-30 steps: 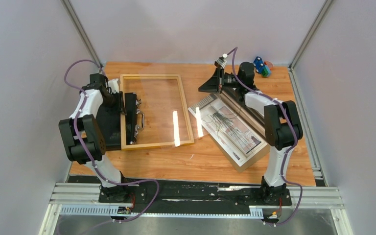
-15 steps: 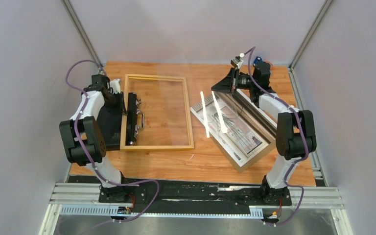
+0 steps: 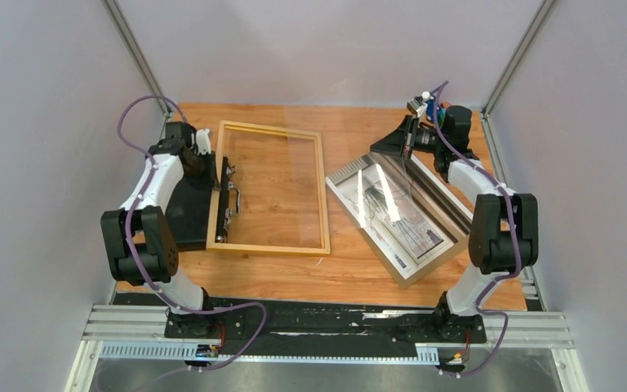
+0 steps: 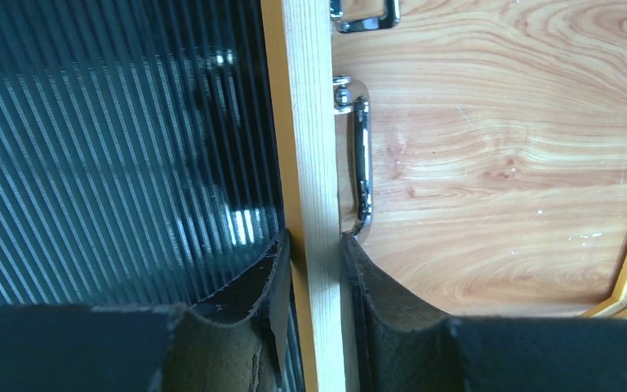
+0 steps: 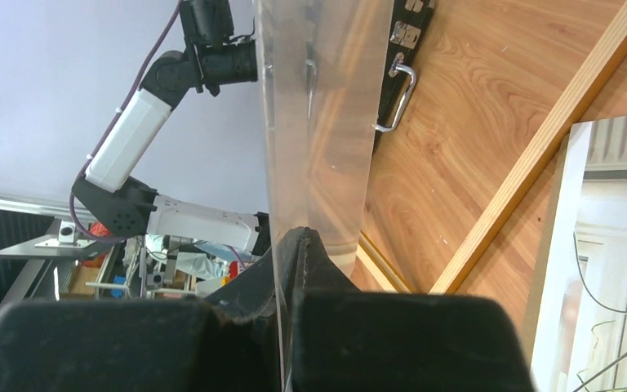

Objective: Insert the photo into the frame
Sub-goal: Move the photo frame to the center of the board.

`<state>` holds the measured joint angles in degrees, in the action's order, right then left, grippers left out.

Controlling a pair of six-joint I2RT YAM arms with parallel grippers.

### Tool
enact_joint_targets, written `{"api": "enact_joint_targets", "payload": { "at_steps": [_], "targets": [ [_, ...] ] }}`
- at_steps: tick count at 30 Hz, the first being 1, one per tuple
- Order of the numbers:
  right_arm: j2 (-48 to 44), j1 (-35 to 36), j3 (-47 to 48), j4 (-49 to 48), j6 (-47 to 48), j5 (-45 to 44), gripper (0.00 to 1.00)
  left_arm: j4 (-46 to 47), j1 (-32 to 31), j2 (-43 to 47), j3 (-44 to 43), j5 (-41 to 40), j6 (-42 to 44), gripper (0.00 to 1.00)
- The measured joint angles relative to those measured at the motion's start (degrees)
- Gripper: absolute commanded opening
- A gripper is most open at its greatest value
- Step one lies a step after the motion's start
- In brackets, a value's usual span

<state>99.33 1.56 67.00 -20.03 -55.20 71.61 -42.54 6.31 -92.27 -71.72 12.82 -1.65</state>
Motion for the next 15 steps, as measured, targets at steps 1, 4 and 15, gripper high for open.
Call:
{"api": "enact_joint_targets", "payload": {
  "at_steps": [1,4,15],
  "targets": [
    [-0.3,-0.4,0.0,0.2,0.3,0.0,0.0,0.0,-0.5,0.0,0.0,-0.2,-0.4,0.0],
    [-1.3,-1.9,0.0,1.1,1.1,0.0,0.0,0.1,-2.1,-0.2,0.0,-0.7,-1.6,0.0],
    [-4.3,-6.7,-1.3,3.6,3.3,-0.7,0.0,1.8,-10.2,-7.8,-3.1,-0.8,-5.8,0.0]
  ]
}}
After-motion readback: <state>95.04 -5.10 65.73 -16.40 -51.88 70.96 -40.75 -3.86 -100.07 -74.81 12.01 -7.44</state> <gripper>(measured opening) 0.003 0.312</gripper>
